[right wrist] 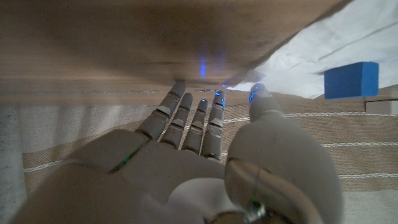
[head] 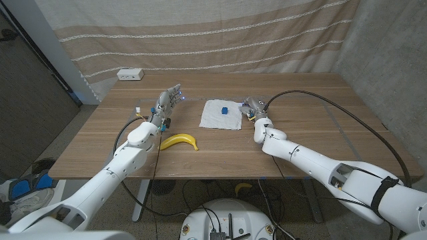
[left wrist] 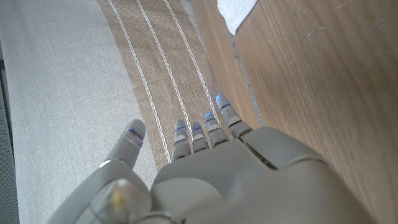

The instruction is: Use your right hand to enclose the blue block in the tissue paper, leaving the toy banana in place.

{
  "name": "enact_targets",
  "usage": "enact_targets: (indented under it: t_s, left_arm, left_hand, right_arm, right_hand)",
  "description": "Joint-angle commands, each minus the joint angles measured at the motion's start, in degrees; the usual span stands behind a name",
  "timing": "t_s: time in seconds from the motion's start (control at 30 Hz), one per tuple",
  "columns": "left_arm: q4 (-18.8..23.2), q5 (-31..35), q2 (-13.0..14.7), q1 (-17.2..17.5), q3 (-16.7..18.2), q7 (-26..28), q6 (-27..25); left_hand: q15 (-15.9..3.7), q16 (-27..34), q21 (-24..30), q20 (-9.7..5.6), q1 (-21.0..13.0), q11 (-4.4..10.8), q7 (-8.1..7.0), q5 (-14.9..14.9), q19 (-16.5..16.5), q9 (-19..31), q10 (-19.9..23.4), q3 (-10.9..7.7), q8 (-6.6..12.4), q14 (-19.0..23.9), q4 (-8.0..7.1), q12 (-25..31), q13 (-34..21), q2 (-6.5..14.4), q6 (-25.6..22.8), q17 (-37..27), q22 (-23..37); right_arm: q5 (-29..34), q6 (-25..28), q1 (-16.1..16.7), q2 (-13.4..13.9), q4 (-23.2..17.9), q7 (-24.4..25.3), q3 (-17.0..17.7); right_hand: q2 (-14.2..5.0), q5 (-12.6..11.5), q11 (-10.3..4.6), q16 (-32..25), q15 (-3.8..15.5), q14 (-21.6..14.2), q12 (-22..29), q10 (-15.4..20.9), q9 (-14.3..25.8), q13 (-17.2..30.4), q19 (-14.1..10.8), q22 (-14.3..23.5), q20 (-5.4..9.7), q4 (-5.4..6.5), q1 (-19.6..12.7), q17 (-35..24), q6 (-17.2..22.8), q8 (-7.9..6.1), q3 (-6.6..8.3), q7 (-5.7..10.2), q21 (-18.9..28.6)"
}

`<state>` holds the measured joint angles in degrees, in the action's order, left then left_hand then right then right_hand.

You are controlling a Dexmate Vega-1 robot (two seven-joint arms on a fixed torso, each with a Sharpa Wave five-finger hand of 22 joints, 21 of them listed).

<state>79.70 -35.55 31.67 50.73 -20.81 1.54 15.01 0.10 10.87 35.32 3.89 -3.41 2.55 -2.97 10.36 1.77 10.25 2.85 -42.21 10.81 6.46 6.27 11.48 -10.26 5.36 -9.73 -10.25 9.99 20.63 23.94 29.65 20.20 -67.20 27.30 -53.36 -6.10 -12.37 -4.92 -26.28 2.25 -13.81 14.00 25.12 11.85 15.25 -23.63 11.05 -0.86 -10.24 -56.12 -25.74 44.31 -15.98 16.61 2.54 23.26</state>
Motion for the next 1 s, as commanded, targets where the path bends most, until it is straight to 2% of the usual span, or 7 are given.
enact_targets:
  t_s: [0.03,0.2,0.27,0.33,0.57,0.8,1.0]
  left_arm:
    - [0.7,0.0,0.3,0.5,0.2,0.3,-0.3]
    - [0.9,-0.1,0.4,0.8,0.3,0.4,-0.3]
    - [1.0,-0.1,0.5,0.9,0.4,0.6,-0.3]
    - [1.0,0.0,0.6,0.9,0.5,0.5,-0.2]
    - [0.8,-0.2,0.6,0.8,0.5,0.5,-0.4]
    - [-0.4,-0.4,0.2,-0.1,0.4,-0.1,-0.6]
    - [-1.8,-0.3,-0.1,-1.0,0.1,-1.0,-0.1]
  left_hand:
    - [0.18,0.4,-0.2,0.2,0.6,0.23,0.01,0.0,0.3,0.2,0.2,-0.15,-0.03,0.5,0.42,-0.1,-0.3,2.1,-0.4,-0.1,0.2]
    - [0.12,0.3,-0.3,0.17,0.6,0.21,-0.06,-0.1,0.3,0.2,0.2,-0.13,-0.03,0.5,0.44,-0.1,-0.3,2.0,-0.4,-0.1,0.2]
    - [0.09,0.3,-0.3,0.22,0.7,0.22,-0.04,-0.1,0.3,0.2,0.2,-0.11,-0.04,0.5,0.43,-0.1,-0.3,2.0,-0.4,-0.1,0.2]
    - [0.12,0.3,-0.3,0.17,0.7,0.25,-0.05,-0.1,0.3,0.2,0.2,-0.12,-0.04,0.5,0.44,-0.1,-0.3,2.0,-0.4,-0.1,0.2]
    - [0.11,0.3,-0.5,0.22,0.6,0.37,-0.01,-0.1,0.3,0.2,0.2,-0.08,-0.04,0.5,0.54,-0.1,-0.3,2.1,-0.4,-0.1,0.2]
    - [0.17,0.3,-0.6,0.22,0.5,0.26,0.0,-0.1,0.4,0.2,0.2,-0.05,-0.05,0.5,0.68,-0.1,-0.3,2.1,-0.4,-0.1,0.2]
    - [0.21,0.3,-0.7,0.17,0.3,0.27,0.08,-0.1,0.4,0.2,0.2,0.02,-0.06,0.6,0.82,-0.1,-0.3,2.2,-0.4,-0.1,0.3]
  right_arm:
    - [0.9,-3.8,-0.5,0.2,2.8,2.9,-1.6]
    - [1.2,-6.6,-0.7,0.1,4.6,3.8,-2.0]
    - [1.3,-8.3,-0.9,-0.1,5.7,4.5,-2.2]
    - [1.2,-9.6,-0.9,-0.2,6.5,4.9,-2.2]
    - [0.6,-14.5,-1.1,-0.2,8.2,6.0,-1.7]
    - [-1.7,-13.9,-0.1,1.8,1.9,1.8,0.5]
    - [-1.4,-14.9,-0.1,2.1,0.6,1.1,1.0]
  right_hand:
    - [0.55,0.0,-1.03,-0.8,7.14,-1.8,1.0,2.7,0.3,0.0,-1.1,0.2,0.75,-0.41,-3.5,0.1,5.5,-2.13,0.73,-0.03,0.8]
    - [0.96,0.2,-1.92,-1.1,8.3,-3.0,1.7,5.2,0.7,-0.1,-1.5,0.2,1.39,-0.04,-6.2,0.2,11.2,-4.62,1.06,-0.3,1.3]
    - [0.93,0.2,-2.17,-1.2,8.53,-3.2,1.8,5.7,0.8,-0.2,-1.5,0.2,1.58,-0.01,-6.6,0.2,12.3,-5.11,1.16,-0.47,1.3]
    - [0.92,0.1,-2.58,-1.3,9.01,-3.7,2.0,6.5,1.2,-0.2,-1.8,0.2,1.84,0.07,-7.4,0.1,14.2,-6.18,1.31,-0.6,1.6]
    - [1.08,0.2,-2.74,-1.7,8.92,-4.9,2.6,8.4,1.6,-0.2,-2.1,0.2,1.93,0.58,-7.3,0.1,15.0,-6.96,1.09,-0.5,1.9]
    - [0.5,0.2,-2.23,-1.2,8.88,-5.4,2.6,9.1,1.9,-0.3,-2.0,0.2,1.98,1.38,-6.4,0.4,15.8,-7.61,1.2,-2.82,2.1]
    - [0.36,-0.1,-1.96,-0.5,8.84,-5.1,2.4,8.9,2.4,-0.3,-1.6,0.2,1.73,1.34,-6.3,0.7,16.0,-8.17,1.49,-4.03,2.1]
